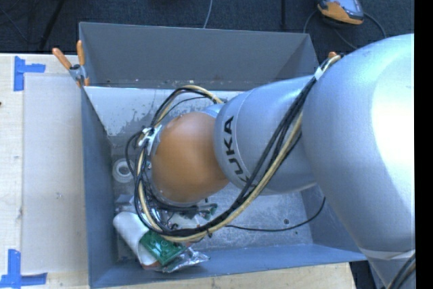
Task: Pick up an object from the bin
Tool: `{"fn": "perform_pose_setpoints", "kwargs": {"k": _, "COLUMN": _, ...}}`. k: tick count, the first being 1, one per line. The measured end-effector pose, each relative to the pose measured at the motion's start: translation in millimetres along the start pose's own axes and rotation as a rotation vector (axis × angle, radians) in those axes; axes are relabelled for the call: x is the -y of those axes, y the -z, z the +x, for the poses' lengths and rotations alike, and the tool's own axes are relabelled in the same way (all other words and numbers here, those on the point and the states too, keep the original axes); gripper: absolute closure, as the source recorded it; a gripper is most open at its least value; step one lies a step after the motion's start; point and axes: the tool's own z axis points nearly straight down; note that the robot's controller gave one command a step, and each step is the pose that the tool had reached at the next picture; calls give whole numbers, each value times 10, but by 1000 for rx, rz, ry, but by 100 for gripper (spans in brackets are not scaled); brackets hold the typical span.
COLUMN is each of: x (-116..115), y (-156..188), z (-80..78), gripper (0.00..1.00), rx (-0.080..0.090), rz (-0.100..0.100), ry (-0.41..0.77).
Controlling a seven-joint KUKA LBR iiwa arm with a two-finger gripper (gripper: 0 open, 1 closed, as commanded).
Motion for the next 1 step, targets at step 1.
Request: {"fn": "perform_pose_setpoints", "kwargs": {"k": 1, "x": 100, "y": 1784, "z": 65, "gripper": 100, "rx": -35, "rz": -14, "ry": 1}}
